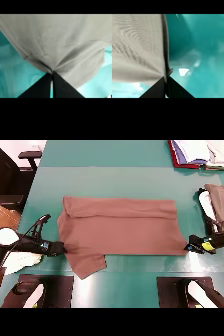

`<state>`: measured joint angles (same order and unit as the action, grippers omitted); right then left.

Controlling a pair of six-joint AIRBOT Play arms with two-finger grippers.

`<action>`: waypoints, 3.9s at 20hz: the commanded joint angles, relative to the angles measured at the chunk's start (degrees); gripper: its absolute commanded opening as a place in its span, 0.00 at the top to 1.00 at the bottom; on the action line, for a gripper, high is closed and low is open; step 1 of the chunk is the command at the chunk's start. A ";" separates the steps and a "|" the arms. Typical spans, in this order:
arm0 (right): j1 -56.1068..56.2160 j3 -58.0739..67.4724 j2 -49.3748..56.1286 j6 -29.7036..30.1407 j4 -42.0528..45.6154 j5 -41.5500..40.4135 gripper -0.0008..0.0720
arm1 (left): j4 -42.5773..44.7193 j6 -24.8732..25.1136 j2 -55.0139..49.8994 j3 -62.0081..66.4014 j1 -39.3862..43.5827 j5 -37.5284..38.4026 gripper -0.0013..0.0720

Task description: Fold the shirts.

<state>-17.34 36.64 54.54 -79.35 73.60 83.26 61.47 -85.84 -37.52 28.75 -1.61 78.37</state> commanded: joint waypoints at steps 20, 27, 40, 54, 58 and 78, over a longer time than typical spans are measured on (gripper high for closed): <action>17.73 45.03 36.44 -2.89 0.72 -4.63 0.96 | 2.19 6.82 -43.23 38.21 -0.04 -15.43 0.95; 15.32 50.86 40.24 3.58 -12.50 -4.96 0.45 | 0.94 4.57 -43.78 39.89 -0.04 -17.11 0.15; -0.07 30.93 40.11 11.72 -21.94 -2.67 0.17 | -6.51 4.63 -43.89 42.25 10.01 -22.40 0.95; 9.90 36.81 35.74 11.98 -24.61 -3.41 0.96 | -10.95 0.33 -58.31 51.69 27.82 -27.54 0.95; 12.00 46.62 28.57 6.03 -24.68 0.57 0.96 | -11.06 0.33 -63.69 56.83 30.97 -27.32 0.96; 35.67 65.81 25.66 -0.79 -25.09 -2.91 0.96 | -2.05 1.03 -63.23 68.94 27.17 -18.21 0.95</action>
<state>16.47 102.19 80.25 -80.05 48.97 82.11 55.09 -86.80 -106.04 97.43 29.63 56.12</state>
